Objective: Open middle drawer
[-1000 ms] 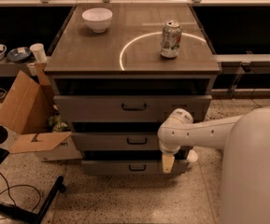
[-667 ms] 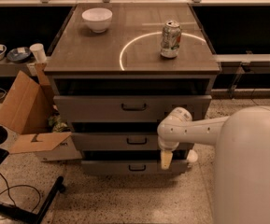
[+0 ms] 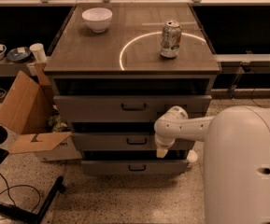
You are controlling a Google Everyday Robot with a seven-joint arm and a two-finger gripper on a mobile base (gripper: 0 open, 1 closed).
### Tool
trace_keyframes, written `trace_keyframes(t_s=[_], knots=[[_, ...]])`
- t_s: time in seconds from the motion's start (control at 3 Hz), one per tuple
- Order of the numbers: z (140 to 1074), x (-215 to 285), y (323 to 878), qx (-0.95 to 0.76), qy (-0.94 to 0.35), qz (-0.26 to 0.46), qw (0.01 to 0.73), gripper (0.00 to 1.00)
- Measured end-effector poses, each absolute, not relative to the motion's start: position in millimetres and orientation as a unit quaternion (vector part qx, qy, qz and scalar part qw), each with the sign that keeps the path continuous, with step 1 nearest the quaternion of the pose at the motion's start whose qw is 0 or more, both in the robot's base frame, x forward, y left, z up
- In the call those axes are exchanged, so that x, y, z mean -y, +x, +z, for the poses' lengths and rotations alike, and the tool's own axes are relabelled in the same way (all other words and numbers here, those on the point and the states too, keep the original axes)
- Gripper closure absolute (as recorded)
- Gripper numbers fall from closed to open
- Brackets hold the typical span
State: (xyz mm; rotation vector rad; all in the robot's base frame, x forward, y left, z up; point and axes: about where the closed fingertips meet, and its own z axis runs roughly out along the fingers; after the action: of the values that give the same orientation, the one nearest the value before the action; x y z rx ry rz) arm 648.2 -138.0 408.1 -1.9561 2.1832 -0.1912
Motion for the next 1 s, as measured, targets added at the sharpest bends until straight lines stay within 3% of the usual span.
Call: trace_keyframes(t_s=[0.67,1.0], knots=[[419.3,137.6,648.2,-0.741,-0.661,-0.064,0.101,0.85],[428.3,137.6,648.2,-0.741,-0.661,-0.064,0.101,1.00]])
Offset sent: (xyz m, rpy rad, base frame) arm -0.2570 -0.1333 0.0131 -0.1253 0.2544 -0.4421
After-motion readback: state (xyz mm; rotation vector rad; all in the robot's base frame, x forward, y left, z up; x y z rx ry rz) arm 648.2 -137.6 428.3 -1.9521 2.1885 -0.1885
